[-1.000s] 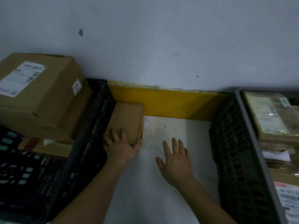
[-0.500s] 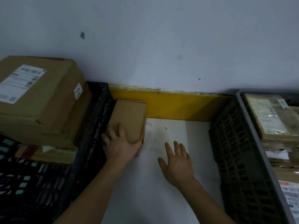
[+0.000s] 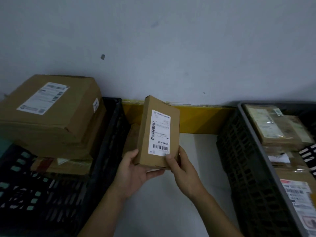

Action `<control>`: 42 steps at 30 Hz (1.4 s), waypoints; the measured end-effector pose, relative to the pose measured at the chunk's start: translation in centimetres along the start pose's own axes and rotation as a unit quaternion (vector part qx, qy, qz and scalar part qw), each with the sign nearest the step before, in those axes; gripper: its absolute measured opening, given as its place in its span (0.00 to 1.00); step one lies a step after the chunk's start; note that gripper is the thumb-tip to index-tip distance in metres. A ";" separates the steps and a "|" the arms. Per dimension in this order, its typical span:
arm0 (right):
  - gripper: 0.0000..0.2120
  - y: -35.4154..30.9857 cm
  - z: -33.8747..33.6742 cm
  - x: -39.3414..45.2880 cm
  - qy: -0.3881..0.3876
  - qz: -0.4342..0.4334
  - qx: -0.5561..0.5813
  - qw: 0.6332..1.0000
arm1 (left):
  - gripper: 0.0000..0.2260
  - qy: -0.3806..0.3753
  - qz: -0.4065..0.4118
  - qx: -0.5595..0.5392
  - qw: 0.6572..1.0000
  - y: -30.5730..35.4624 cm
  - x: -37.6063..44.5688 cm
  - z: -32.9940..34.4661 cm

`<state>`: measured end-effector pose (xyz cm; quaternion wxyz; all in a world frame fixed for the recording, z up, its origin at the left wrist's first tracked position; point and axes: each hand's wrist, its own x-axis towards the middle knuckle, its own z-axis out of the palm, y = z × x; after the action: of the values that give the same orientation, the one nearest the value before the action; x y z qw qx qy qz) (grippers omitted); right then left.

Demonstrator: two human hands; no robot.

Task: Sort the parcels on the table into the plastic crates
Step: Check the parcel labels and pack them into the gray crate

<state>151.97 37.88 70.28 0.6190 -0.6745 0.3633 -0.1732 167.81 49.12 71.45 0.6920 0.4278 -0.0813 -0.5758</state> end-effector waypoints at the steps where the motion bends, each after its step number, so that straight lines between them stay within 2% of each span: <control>1: 0.27 -0.4 0.2 -0.4 0.008 -0.014 0.015 1.000 | 0.26 0.001 0.004 -0.009 1.000 -0.3 -0.2 0.1; 4: 0.29 -1.4 0.1 -1.6 0.047 -0.043 0.041 0.997 | 0.26 0.018 0.018 0.000 1.000 -0.5 -0.5 0.7; 10: 0.30 -1.8 -1.2 -2.6 0.077 -0.063 0.064 0.993 | 0.23 0.061 0.032 0.113 0.991 0.2 -1.2 1.9; 13: 0.31 -1.8 -2.6 -2.5 0.086 -0.058 0.050 0.993 | 0.18 0.123 0.067 0.234 0.962 1.3 -1.3 2.4; 15: 0.31 -2.0 -3.9 -2.3 0.091 -0.061 0.030 0.994 | 0.22 0.223 0.149 0.340 0.901 2.9 -1.2 2.5; 17: 0.27 -2.6 -5.3 -2.1 0.098 -0.069 -0.007 0.993 | 0.24 0.259 0.244 0.404 0.842 5.2 -1.4 3.3; 19: 0.23 -3.5 -6.5 -1.9 0.090 -0.092 -0.091 0.987 | 0.23 0.212 0.306 0.513 0.774 7.2 -1.8 4.9; 21: 0.22 -4.4 -7.5 -1.7 0.062 -0.116 -0.155 0.979 | 0.25 0.118 0.327 0.657 0.669 8.7 -2.1 6.9; 23: 0.22 -5.5 -8.3 -1.7 0.026 -0.146 -0.189 0.971 | 0.34 0.007 0.281 0.771 0.572 9.4 -1.9 8.2; 24: 0.22 -6.2 -8.6 -1.7 0.008 -0.164 -0.211 0.963 | 0.37 -0.044 0.230 0.800 0.552 9.5 -1.6 8.5; 25: 0.22 -7.0 -8.9 -1.7 -0.009 -0.179 -0.225 0.958 | 0.36 -0.086 0.175 0.807 0.557 9.3 -1.4 8.4; 26: 0.21 -7.7 -9.1 -1.7 -0.022 -0.189 -0.231 0.954 | 0.31 -0.117 0.133 0.796 0.578 9.0 -1.1 8.1; 28: 0.24 -9.1 -9.4 -2.0 -0.031 -0.204 -0.234 0.950 | 0.20 -0.131 0.115 0.746 0.643 7.9 -0.9 7.5; 30: 0.30 -9.9 -9.6 -2.3 -0.022 -0.207 -0.227 0.951 | 0.18 -0.112 0.117 0.684 0.712 6.7 -1.1 7.1; 32: 0.33 -9.8 -9.7 -2.5 0.019 -0.223 -0.248 0.943 | 0.17 -0.092 0.118 0.628 0.764 5.7 -1.4 6.9; 34: 0.34 -9.0 -9.8 -2.8 0.096 -0.240 -0.270 0.927 | 0.15 -0.050 0.129 0.569 0.810 5.1 -1.6 6.4; 36: 0.37 -7.7 -9.6 -3.5 0.166 -0.211 -0.241 0.933 | 0.15 0.002 0.151 0.491 0.858 4.8 -1.9 6.1; 39: 0.41 -5.5 -8.6 -5.1 0.170 -0.155 -0.176 0.957 | 0.18 0.057 0.171 0.396 0.900 4.0 -2.3 6.2; 42: 0.33 -4.3 -7.0 -6.4 0.132 -0.140 -0.129 0.973 | 0.15 0.096 0.177 0.320 0.926 2.7 -2.3 7.1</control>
<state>144.06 37.33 76.99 0.4435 -0.7638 0.3627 -0.2972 164.71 47.47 78.55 0.6135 0.6581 -0.2691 -0.3436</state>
